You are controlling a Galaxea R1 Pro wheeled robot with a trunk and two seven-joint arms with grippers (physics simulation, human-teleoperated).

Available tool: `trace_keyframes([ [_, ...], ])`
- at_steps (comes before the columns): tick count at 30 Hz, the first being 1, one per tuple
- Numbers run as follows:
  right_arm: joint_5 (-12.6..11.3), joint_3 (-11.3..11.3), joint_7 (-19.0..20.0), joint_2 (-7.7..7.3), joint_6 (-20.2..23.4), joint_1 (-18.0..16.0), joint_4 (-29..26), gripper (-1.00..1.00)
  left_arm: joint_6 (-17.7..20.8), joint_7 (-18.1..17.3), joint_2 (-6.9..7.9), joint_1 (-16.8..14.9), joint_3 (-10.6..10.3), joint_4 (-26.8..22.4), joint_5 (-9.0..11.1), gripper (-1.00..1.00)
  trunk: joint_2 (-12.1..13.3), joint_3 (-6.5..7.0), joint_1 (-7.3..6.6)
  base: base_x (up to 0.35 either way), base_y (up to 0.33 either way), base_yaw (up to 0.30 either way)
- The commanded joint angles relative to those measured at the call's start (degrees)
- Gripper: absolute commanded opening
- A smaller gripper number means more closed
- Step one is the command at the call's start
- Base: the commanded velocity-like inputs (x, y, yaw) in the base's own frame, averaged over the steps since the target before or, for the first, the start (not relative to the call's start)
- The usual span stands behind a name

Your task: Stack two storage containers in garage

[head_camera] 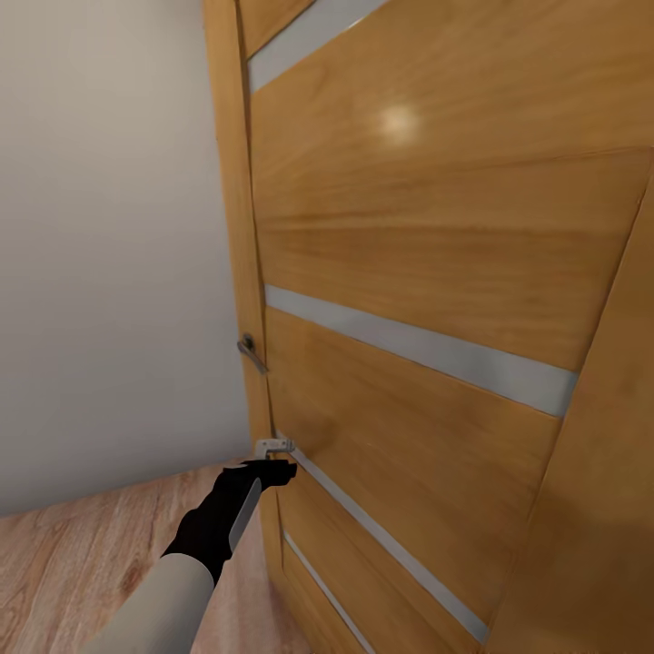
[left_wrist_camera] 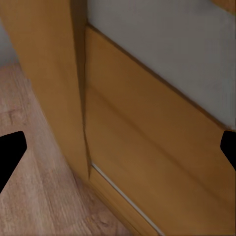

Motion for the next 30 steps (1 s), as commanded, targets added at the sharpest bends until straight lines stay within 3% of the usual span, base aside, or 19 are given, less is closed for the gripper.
trace_keyframes([
  [1, 0.14, -0.06, 0.00, -0.02, -0.20, -0.03, 0.07, 1.00, 0.23, 0.01, -0.04, -0.01, -0.18, -0.12, 1.46, 1.00, -0.03, -0.03, 0.00, 0.000, 0.000, -0.149],
  [30, 0.14, -0.04, -0.01, 0.00, -0.12, -0.03, 0.07, 1.00, 0.23, 0.01, -0.04, -0.01, -0.18, -0.12, 1.39, 1.00, -0.03, 0.00, 0.00, 0.000, 0.000, -0.027],
])
